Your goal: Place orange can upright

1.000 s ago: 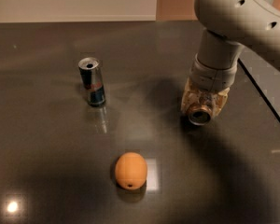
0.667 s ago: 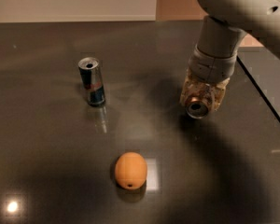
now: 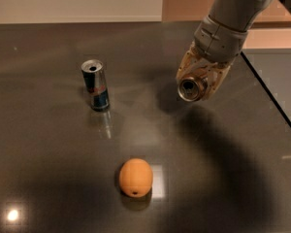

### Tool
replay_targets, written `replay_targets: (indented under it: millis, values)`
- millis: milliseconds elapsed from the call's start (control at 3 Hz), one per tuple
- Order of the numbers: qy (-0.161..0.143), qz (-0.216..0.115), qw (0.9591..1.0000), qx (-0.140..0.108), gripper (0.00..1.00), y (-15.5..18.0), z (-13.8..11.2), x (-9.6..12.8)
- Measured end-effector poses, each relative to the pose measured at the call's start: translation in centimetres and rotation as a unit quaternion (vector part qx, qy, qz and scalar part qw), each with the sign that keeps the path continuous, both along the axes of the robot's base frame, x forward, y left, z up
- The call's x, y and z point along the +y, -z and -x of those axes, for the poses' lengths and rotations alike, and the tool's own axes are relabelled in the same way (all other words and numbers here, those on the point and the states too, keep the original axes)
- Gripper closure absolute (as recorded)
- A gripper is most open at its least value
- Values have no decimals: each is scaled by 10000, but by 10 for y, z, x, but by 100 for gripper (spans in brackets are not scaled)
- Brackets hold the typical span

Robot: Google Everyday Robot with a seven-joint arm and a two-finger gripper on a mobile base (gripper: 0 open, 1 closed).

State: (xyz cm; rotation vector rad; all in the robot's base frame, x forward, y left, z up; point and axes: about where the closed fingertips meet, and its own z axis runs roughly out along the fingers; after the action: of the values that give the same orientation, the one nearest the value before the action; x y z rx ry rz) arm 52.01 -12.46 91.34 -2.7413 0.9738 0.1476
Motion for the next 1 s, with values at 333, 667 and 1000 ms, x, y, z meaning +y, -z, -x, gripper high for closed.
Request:
replay_targets:
  millis: [333,667,1000]
  values:
    - [940,-592,9923,540,100,-14,19,7]
    - [1886,-1141,9691,1106,100,-26,33,12]
    - [2799,-1702,9261,1872,100,-32,46,17]
